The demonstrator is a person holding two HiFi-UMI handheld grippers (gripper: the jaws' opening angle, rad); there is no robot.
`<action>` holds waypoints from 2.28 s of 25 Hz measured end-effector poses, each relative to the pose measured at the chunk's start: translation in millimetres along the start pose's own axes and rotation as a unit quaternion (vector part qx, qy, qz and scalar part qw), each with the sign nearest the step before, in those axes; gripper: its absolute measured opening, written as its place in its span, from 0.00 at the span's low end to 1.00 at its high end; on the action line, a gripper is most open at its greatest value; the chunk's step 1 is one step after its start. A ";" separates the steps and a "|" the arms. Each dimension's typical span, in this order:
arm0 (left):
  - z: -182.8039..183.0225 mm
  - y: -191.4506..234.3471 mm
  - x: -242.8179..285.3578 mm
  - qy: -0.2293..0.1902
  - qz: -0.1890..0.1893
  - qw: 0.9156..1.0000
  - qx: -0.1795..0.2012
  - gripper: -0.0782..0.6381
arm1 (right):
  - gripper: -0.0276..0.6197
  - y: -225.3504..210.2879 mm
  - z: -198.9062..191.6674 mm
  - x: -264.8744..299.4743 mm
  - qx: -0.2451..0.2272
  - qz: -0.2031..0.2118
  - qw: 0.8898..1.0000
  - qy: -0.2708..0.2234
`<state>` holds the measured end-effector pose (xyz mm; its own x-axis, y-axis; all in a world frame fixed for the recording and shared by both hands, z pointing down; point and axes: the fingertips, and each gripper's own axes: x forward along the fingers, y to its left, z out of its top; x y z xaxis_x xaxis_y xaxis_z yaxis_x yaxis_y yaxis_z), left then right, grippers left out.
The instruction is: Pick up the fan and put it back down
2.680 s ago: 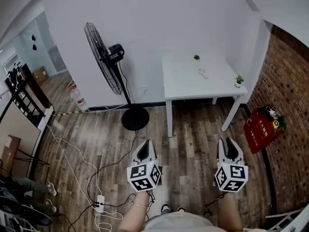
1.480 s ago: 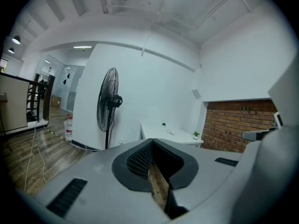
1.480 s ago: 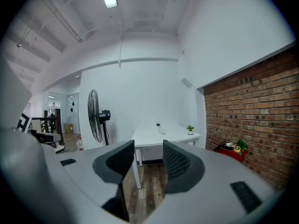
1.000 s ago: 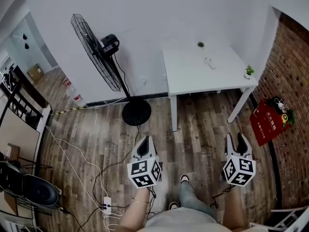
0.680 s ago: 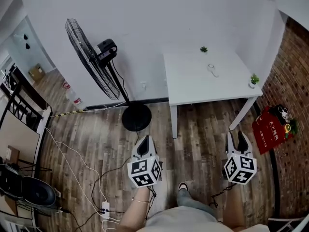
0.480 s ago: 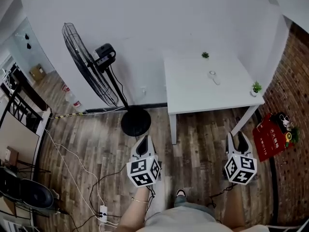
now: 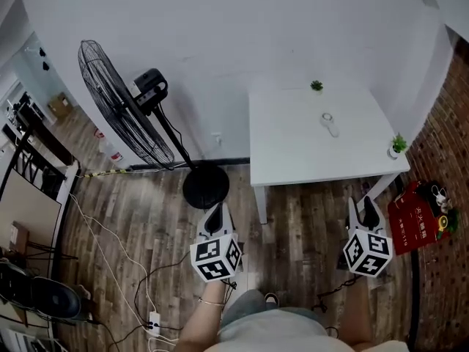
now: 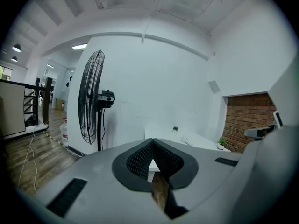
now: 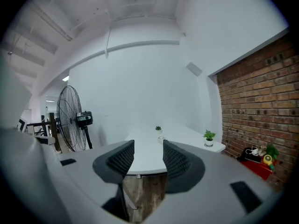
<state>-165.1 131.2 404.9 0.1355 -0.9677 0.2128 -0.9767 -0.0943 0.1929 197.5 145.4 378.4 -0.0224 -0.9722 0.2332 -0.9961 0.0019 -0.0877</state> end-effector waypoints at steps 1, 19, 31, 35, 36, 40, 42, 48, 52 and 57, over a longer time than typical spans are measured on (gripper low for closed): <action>-1.5 -0.9 4.2 0.005 0.000 1.000 0.003 0.12 | 0.34 -2.4 -1.9 5.1 0.003 -0.001 1.000 0.004; 44.4 -6.7 210.0 0.002 -0.044 0.999 0.019 0.12 | 0.34 -29.7 28.1 164.2 -0.012 -0.042 0.999 0.012; 74.4 -20.4 351.3 0.014 -0.079 0.996 0.027 0.12 | 0.34 -53.2 56.4 275.6 -0.002 -0.070 0.997 0.024; 62.6 -23.0 371.6 0.037 -0.076 0.996 0.029 0.12 | 0.34 -62.3 45.7 296.8 0.001 -0.071 0.996 0.049; 58.9 -22.7 375.3 0.043 -0.072 0.996 0.030 0.12 | 0.35 -65.1 43.6 302.5 0.001 -0.070 0.996 0.053; 51.5 -22.8 393.2 0.049 -0.052 0.997 0.018 0.12 | 0.35 -76.7 44.8 335.1 -0.005 -0.055 0.997 0.057; 52.1 -23.0 399.0 0.051 -0.045 0.998 0.013 0.12 | 0.35 -75.9 47.8 349.3 -0.007 -0.046 0.997 0.056; 50.4 -27.7 415.3 0.053 -0.037 0.998 0.010 0.12 | 0.35 -83.3 54.3 369.2 -0.006 -0.040 0.997 0.061; 46.2 -37.3 424.2 0.058 -0.044 0.997 0.010 0.12 | 0.35 -88.0 49.8 374.9 -0.002 -0.036 0.997 0.075; 31.8 -43.8 433.6 0.074 -0.050 0.996 0.008 0.12 | 0.36 -90.7 36.3 379.2 -0.004 -0.033 0.995 0.095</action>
<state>-68.9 -291.7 458.2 0.2537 -0.9083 0.3325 -0.9595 -0.1929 0.2052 282.4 -231.9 439.7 0.0279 -0.9086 0.4168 -0.9966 -0.0578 -0.0592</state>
